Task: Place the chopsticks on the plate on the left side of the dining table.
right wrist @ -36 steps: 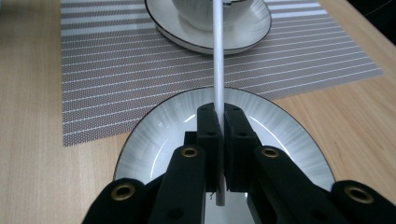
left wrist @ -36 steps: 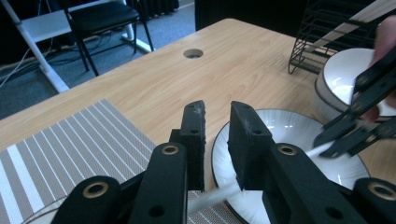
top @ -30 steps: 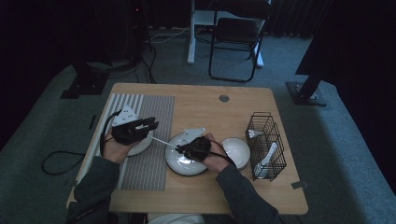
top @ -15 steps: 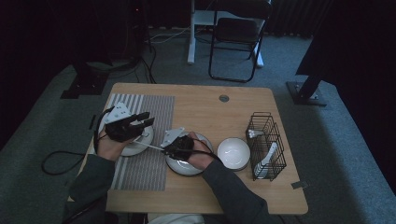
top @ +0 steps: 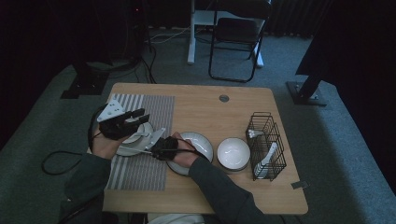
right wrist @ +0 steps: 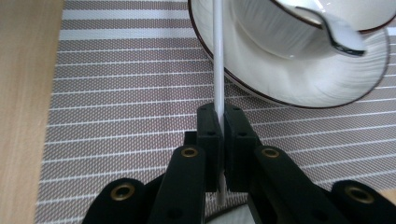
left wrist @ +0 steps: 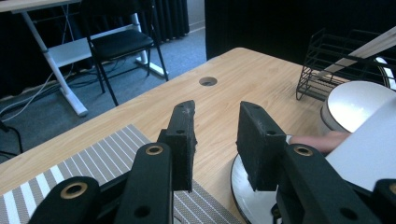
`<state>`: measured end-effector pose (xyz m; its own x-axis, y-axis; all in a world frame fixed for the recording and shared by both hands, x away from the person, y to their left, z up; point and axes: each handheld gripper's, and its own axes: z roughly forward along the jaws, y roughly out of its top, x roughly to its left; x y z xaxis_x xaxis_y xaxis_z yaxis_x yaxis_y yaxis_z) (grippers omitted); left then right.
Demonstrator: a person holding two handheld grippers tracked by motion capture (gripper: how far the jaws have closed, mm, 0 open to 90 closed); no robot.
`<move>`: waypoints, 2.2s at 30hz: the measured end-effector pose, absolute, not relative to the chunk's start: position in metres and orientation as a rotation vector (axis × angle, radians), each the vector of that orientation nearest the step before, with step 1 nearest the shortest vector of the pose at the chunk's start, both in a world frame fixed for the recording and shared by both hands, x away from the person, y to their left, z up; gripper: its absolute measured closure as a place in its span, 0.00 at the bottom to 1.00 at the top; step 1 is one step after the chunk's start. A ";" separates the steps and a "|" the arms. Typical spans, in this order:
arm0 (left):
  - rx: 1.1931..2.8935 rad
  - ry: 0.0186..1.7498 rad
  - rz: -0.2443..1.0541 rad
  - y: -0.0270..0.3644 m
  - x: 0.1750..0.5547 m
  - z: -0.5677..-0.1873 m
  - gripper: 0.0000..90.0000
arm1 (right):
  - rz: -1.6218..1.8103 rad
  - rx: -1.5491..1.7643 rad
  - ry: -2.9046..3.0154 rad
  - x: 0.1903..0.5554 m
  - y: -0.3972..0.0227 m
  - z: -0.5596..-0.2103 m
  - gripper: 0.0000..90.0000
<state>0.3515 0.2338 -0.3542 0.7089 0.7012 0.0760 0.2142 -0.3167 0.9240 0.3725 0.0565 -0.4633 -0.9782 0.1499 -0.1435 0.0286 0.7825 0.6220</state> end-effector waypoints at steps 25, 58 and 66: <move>1.850 0.744 0.590 0.241 0.349 -0.355 0.75 | 0.946 0.212 2.789 0.385 0.061 -0.477 0.86; 1.866 0.735 0.557 0.229 0.352 -0.363 0.73 | 1.016 0.386 2.715 0.380 0.021 -0.461 0.81; 1.882 0.717 0.539 0.219 0.355 -0.366 0.72 | 1.046 0.428 2.693 0.367 -0.001 -0.458 0.77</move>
